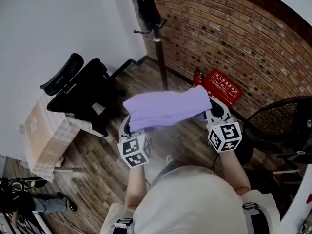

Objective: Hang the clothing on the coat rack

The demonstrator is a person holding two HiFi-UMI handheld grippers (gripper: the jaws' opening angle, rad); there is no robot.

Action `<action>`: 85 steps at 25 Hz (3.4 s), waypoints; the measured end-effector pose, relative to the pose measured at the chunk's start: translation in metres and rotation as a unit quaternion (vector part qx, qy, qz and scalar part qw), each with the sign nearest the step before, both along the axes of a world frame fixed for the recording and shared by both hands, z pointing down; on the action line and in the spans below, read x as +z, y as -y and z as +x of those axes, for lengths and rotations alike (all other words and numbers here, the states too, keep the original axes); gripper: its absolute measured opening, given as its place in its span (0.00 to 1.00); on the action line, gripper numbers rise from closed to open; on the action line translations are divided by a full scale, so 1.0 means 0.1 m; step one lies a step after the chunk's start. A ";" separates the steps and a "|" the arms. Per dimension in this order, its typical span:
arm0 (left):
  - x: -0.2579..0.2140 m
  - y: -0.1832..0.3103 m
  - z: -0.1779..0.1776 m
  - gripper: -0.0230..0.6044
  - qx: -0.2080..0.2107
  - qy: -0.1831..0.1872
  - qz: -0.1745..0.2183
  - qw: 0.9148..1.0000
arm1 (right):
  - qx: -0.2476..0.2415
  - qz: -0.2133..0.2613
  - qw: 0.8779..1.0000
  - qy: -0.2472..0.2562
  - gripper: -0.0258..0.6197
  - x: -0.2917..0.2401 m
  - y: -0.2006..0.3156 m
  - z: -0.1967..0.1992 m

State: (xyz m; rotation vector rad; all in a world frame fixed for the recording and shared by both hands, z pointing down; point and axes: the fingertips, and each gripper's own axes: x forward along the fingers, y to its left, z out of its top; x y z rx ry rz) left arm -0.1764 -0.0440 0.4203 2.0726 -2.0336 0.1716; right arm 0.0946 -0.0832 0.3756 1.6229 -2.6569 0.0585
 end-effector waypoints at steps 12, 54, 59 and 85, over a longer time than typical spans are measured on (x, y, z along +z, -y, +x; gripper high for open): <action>0.02 0.97 -0.35 0.15 0.024 -0.001 0.006 1.000 | 0.020 0.008 1.000 -0.003 0.07 -0.02 0.87 -0.34; -0.37 3.71 -0.09 0.15 0.061 0.039 0.035 0.997 | 0.024 0.067 0.997 -0.002 0.07 -0.64 3.67 -0.12; -0.25 4.01 -0.08 0.16 0.055 0.048 0.019 0.997 | 0.017 0.059 0.998 -0.007 0.07 -0.53 4.07 -0.11; 1.04 4.54 0.20 0.16 0.091 0.051 -0.105 0.989 | 0.002 -0.090 0.996 -0.021 0.07 1.08 4.68 -0.22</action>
